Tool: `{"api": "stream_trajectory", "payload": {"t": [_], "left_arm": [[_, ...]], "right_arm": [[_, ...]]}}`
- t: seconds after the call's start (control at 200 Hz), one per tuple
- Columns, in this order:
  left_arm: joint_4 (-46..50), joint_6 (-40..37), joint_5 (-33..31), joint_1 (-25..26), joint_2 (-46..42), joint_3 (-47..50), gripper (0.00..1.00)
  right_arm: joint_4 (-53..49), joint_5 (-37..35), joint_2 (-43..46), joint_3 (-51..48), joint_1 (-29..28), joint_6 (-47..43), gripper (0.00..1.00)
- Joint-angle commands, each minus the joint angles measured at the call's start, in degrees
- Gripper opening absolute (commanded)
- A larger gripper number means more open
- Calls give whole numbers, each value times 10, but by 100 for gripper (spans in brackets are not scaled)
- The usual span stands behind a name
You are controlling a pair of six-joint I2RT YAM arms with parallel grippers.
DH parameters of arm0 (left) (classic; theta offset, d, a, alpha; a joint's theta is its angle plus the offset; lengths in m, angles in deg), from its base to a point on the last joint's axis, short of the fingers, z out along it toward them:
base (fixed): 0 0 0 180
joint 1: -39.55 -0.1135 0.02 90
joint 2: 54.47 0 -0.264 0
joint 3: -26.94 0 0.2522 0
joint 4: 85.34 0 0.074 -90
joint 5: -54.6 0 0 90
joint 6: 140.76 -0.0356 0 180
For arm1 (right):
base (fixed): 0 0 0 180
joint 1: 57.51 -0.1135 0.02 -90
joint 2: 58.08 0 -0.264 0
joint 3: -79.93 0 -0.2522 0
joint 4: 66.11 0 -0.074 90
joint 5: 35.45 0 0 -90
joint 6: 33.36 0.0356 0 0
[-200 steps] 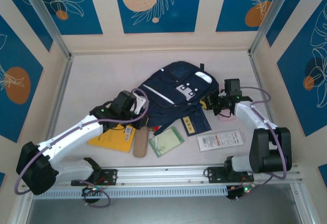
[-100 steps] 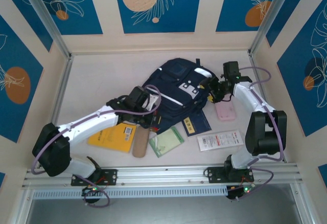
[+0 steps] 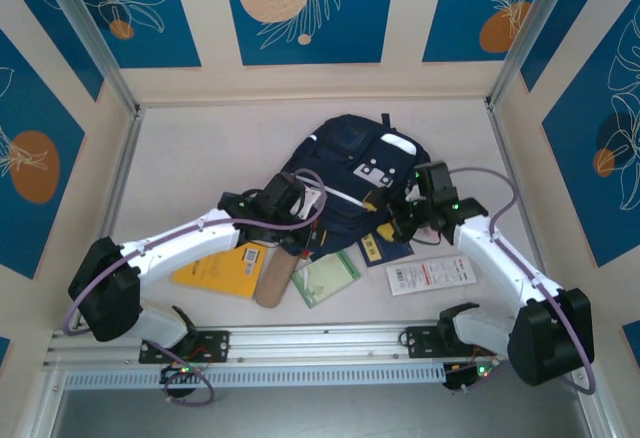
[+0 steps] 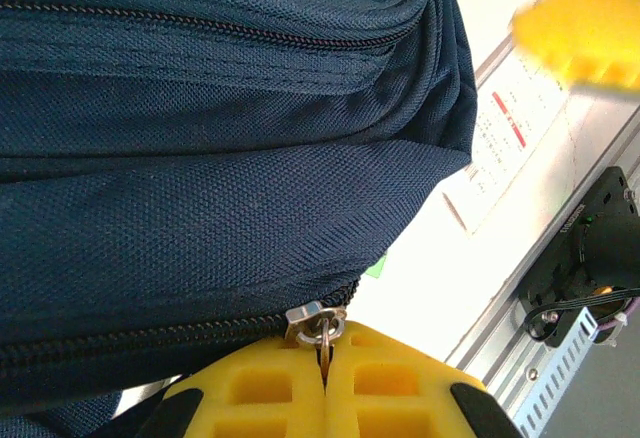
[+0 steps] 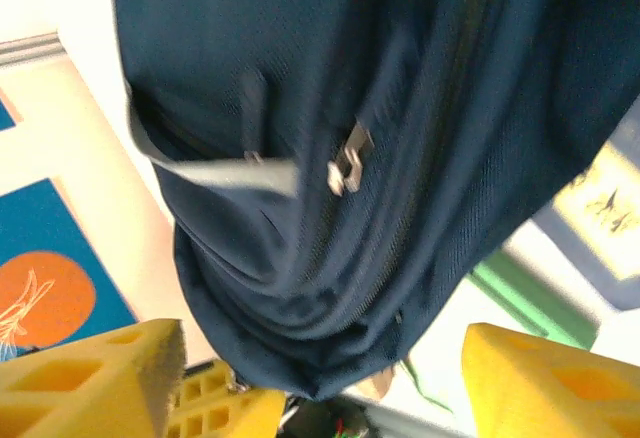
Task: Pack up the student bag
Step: Rotate the student bag at the center of the table, then unzip the student bag at the top-center of the table.
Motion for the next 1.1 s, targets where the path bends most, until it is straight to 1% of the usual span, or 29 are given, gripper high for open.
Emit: {"api": "stream_trajectory", "payload": {"t": [0.0, 0.085, 0.185, 0.25, 0.31, 0.35, 0.355, 0.425, 0.47, 0.515, 0.62, 0.77, 0.865, 0.94, 1.095], "left_arm": [[-28, 2, 7, 12, -6, -22, 0], [-24, 0, 5, 14, -8, -25, 0], [-20, -3, 6, 16, -7, -29, 0], [-18, -4, 6, 18, -7, -31, 0], [-21, -3, 10, 19, -7, -30, 0], [-22, -1, 11, 18, -7, -30, 0], [-22, -1, 12, 19, -7, -29, 0], [-19, -2, 12, 19, -7, -29, 0], [-10, -6, 6, 19, -7, -32, 0], [3, -13, -4, 19, -7, -35, 0], [34, -30, -27, 18, -10, -37, 0], [64, -49, -41, 17, -12, -35, 0], [83, -62, -57, 14, -15, -35, 0], [91, -67, -61, 5, -16, -32, 0], [99, -66, -59, -21, -17, -27, 0]], "right_arm": [[133, 22, 16, -52, -30, 139, 77], [163, 5, 6, -62, -48, 163, 77], [199, -9, -17, -69, -63, 186, 72], [205, -19, -34, -68, -71, 189, 70], [201, -25, -53, -60, -74, 185, 64], [199, -26, -65, -56, -75, 182, 55], [199, -26, -67, -55, -76, 182, 52], [210, -29, -77, -55, -77, 175, 30], [202, -36, -75, -55, -76, 169, 12], [193, -46, -68, -57, -75, 163, 0], [184, -52, -51, -63, -66, 149, 0], [171, -33, -35, -59, -42, 122, 0], [143, -26, -32, -43, -32, 92, 0], [103, -21, -39, -19, -27, 56, 0], [65, 11, -58, 16, -11, 1, 0]]}}
